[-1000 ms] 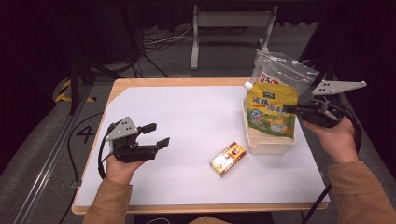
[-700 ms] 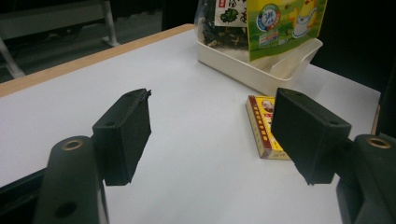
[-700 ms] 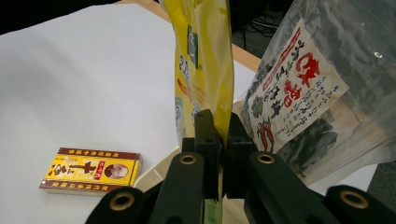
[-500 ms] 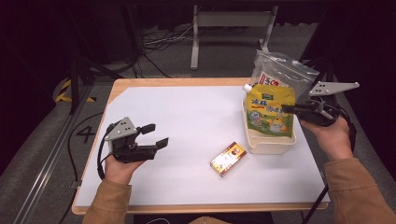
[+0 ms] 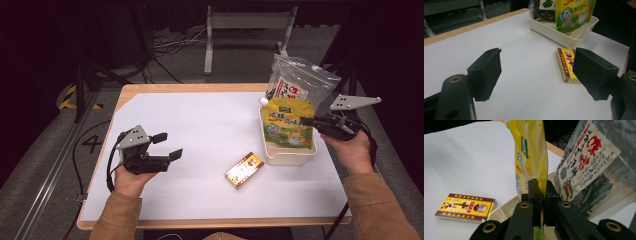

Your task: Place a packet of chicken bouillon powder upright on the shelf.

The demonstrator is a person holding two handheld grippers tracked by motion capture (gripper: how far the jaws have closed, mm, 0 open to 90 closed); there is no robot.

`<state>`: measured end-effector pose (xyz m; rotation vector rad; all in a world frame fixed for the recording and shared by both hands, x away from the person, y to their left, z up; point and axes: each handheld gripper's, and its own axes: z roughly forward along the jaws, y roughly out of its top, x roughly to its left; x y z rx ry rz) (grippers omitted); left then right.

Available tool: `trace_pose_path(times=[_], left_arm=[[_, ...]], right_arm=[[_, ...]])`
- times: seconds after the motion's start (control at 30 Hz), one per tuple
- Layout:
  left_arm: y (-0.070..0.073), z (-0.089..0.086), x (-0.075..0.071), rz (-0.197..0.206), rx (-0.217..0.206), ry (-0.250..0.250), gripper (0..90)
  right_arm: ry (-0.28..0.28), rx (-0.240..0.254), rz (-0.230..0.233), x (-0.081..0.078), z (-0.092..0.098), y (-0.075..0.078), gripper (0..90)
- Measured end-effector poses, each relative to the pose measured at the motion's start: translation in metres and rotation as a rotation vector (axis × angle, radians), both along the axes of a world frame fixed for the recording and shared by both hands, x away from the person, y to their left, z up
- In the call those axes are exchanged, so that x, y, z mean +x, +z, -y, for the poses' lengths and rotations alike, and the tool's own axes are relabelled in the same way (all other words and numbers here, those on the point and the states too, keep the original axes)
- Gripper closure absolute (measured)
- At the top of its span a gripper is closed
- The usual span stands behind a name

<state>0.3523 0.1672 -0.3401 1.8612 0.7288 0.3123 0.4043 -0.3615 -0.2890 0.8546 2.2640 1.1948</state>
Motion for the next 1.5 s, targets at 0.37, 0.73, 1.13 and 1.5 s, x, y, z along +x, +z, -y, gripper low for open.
trace_pose_path(times=[0.37,0.73,1.13,1.5], left_arm=[[-0.001,0.001,0.002,0.0,0.008,-0.002,22.4],[-0.002,0.004,0.003,-0.001,0.022,-0.014,22.0],[-0.003,0.008,0.004,-0.015,0.03,-0.02,21.6],[-0.003,0.011,0.007,-0.015,0.034,-0.027,21.5]], right_arm=[[0.007,0.019,0.008,0.0,0.008,-0.016,87.1],[0.011,0.065,0.032,-0.002,0.017,-0.03,85.7],[-0.007,0.074,0.03,-0.007,0.023,-0.037,85.1],[-0.023,0.056,0.014,-0.011,0.029,-0.042,85.2]])
